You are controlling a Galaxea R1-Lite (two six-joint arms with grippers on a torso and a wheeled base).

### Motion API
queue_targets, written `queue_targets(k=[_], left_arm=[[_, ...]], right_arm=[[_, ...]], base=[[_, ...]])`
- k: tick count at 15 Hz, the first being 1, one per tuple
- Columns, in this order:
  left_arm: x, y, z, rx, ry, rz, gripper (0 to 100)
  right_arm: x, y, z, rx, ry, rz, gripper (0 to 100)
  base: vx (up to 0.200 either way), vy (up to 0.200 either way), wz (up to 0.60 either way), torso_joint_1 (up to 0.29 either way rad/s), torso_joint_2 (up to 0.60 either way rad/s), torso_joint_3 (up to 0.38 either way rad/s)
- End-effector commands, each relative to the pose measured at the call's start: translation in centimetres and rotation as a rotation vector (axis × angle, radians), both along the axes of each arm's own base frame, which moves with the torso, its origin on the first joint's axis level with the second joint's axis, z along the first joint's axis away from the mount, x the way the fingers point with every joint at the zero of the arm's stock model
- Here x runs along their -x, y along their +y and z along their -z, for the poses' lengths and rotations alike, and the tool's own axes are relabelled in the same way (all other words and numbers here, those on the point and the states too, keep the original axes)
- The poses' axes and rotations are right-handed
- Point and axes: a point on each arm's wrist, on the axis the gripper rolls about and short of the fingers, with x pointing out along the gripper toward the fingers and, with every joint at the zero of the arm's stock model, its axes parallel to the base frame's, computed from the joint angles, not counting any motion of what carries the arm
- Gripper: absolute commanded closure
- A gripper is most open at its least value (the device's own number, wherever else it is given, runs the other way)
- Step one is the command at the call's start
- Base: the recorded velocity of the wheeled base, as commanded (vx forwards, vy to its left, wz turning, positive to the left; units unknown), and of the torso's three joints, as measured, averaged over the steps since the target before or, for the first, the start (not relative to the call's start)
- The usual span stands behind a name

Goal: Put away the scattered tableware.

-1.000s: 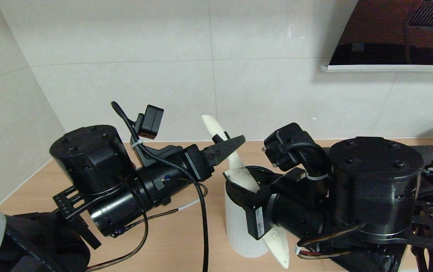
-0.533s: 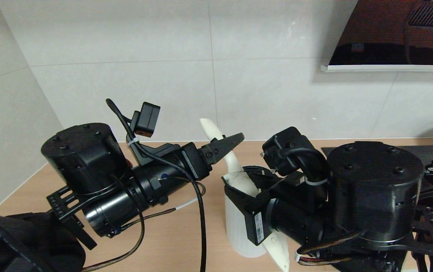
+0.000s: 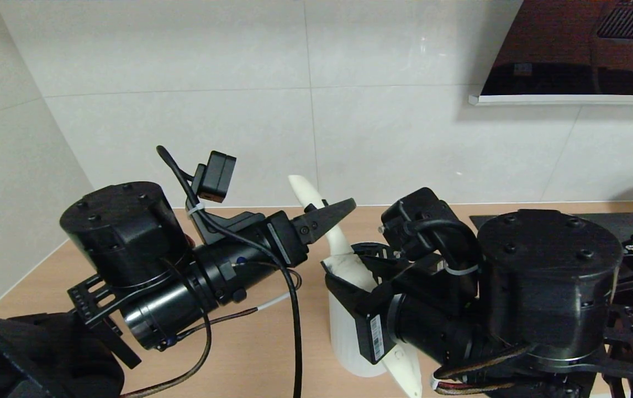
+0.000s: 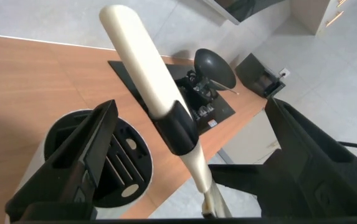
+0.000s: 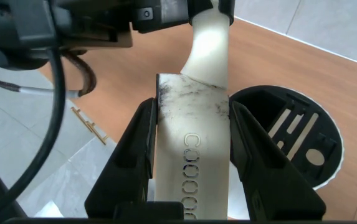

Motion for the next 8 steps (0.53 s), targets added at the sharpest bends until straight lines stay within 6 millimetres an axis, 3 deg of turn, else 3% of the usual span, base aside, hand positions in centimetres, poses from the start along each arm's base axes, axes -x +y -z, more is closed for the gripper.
queue_targets(k=[1,8], left_arm=[[0.02,0.00,-0.04,0.001,-0.001,0.001,100],[0.11,0.07,-0.22,0.005,-0.006,0.001,100]], right_arm=[[0.05,-0.03,-0.02,-0.002,0.001,-0.002,100],[0.07,-0.07,-0.19,-0.021,-0.013,-0.001,100]], base=[[0.000,0.000,0.00,0.000,0.00,0.000],[0.000,0.000,0.00,0.000,0.00,0.000]])
